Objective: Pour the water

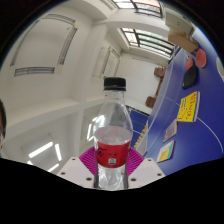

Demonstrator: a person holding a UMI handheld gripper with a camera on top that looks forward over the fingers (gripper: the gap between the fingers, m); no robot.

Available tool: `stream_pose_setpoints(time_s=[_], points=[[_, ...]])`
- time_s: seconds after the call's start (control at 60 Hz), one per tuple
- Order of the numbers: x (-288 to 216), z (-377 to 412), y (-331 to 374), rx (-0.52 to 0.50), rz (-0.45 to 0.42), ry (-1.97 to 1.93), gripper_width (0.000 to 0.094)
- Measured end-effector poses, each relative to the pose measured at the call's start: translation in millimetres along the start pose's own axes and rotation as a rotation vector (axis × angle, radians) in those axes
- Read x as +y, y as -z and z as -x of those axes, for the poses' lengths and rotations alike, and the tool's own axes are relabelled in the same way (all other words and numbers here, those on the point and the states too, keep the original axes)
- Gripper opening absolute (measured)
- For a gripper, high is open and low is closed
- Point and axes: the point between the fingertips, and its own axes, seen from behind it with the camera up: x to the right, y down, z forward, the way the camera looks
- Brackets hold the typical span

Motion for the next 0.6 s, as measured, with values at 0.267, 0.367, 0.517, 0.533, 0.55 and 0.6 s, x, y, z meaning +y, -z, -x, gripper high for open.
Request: stream_pose_setpoints(time_s=[0.267,0.367,0.517,0.533,0.55,0.6], points=[[-158.0,-94.2,61.8,-0.163,-0.217,-0.743,0.0328],[-181.2,-144.0,83.1,-0.140,-0.274,-0.866,0.0327],[-199.1,-183.6,100.1,-0.137,-0.317,-0.972,0.0325],[-198.9,-183.2,100.6,-0.137,-0.313,-0.971,0.0325],[-198.5,-181.6,101.0,-0.139,-0.306,-0.970,0.0326],[-198.9,-182.5,101.3,-0.138,-0.289,-0.966,0.0325]])
